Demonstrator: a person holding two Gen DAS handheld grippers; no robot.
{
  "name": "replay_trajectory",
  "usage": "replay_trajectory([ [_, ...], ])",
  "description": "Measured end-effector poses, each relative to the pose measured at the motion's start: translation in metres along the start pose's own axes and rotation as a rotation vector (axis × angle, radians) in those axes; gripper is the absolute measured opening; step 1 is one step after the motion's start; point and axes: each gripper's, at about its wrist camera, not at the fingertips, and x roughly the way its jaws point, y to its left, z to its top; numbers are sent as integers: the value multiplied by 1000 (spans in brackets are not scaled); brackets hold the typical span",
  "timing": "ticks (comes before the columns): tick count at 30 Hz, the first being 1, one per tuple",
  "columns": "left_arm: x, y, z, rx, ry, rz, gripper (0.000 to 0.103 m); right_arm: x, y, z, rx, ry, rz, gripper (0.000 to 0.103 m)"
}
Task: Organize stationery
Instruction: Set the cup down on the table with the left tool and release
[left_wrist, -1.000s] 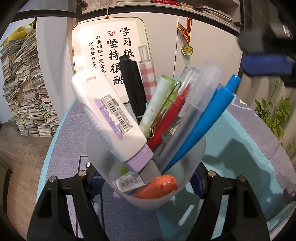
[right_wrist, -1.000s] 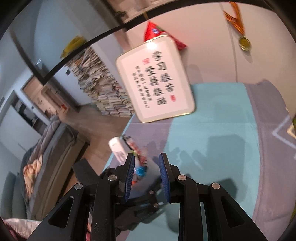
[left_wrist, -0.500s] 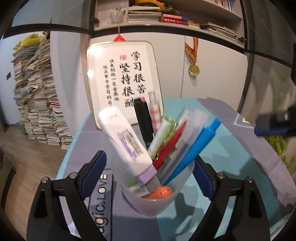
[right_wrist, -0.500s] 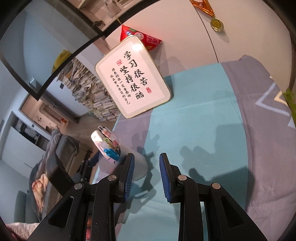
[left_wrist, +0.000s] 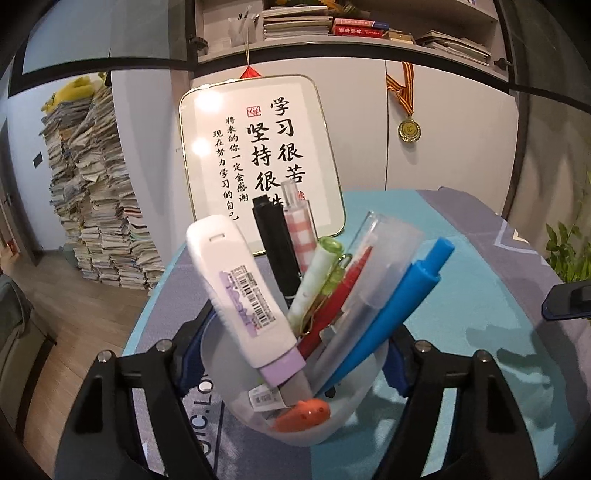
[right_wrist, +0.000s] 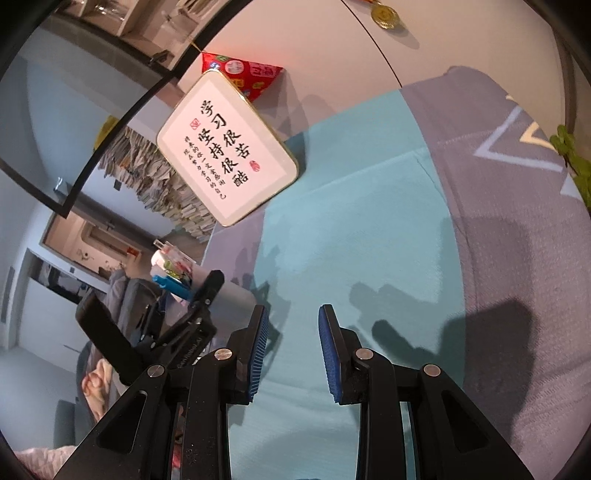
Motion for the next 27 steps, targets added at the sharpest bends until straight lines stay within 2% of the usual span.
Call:
replay_trajectory([
  [4,0,-11,5,8,-7,-28,74,2,-7,1,10,1,9,29],
  [8,-2,-35,15,57,-65,-40,74,-1,-12,1,11,-12,9,29],
  [11,1,-54,24,82,-82,-91,74,-6,-18,2,17,-35,-8,29],
  [24,27,-109,44,133,-109,-168,74,-19,-46,5,57,-79,-35,29],
  [27,33,-114,45,128,-88,-190,74,-22,-49,6,57,-92,-55,29],
])
